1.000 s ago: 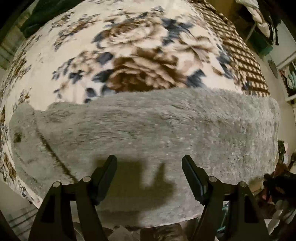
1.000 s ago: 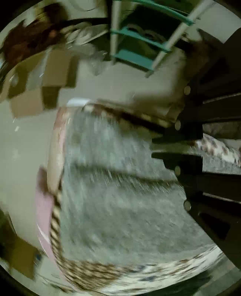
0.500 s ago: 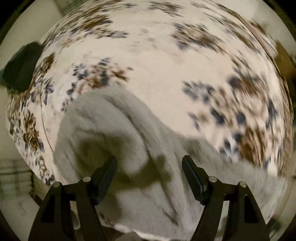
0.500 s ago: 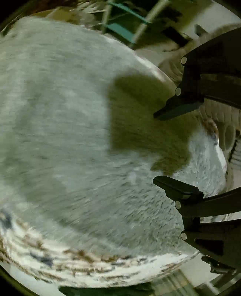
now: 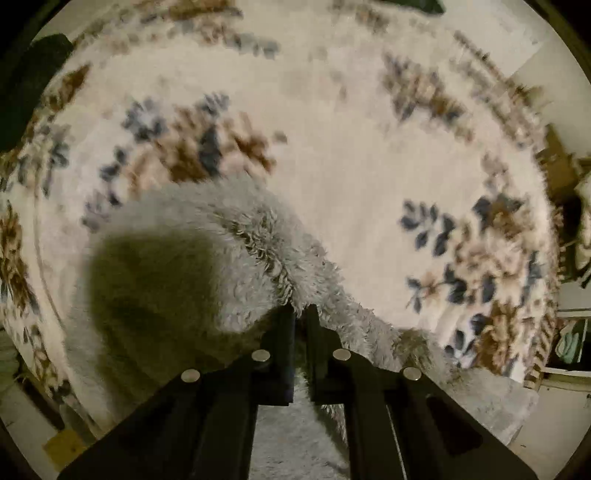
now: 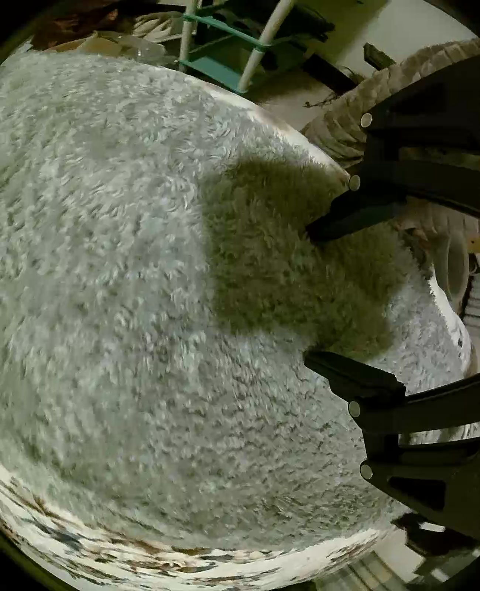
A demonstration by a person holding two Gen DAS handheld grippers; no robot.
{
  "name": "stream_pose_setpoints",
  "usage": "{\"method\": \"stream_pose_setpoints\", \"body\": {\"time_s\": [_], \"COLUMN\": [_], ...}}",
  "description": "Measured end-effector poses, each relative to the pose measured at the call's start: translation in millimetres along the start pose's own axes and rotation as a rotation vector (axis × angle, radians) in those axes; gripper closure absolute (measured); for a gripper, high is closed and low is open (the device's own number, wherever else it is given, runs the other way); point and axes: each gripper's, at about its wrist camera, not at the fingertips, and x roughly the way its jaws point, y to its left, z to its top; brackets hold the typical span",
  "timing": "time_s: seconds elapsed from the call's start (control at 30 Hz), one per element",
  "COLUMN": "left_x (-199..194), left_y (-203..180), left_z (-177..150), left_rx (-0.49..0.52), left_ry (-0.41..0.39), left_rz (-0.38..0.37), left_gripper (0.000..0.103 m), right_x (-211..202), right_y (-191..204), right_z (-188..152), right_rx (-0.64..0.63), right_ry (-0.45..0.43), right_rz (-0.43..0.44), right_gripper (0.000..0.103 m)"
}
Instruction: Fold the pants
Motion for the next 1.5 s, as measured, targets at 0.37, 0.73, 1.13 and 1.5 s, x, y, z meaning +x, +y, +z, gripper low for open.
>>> {"method": "stream_pose_setpoints", "body": {"time_s": [0.37, 0.73, 1.13, 1.5], "left_x": [-58.6, -53.6, -28.2, -51.6], "left_y": [143.8, 179.5, 179.8, 216.2], "left_z": [-100.2, -99.2, -61.3, -81.7], "left_rx": [-0.228, -0.509, -0.416, -0.443], "left_ry": [-0.001, -0.099, -0.191, -0.192], "left_rz": [0.008, -0.179, -0.055, -0.079], "left_gripper": [0.101, 0.064, 0.102, 0.102], "right_x": [5.7, 25.0, 46.2, 6.3], "right_y": [25.8, 27.0, -17.1, -4.2], "right_z": [-50.6, -86.0, -98.2, -149.2], "right_rx": [-0.117, -0.115, 0.040, -0.172], "right_ry": [0.037, 0.051, -0.027, -0.088], "right_rz": [-0.062, 0.020, 0.163, 0.106], "right_gripper": [0.038, 0.038, 0.048, 0.099]}}
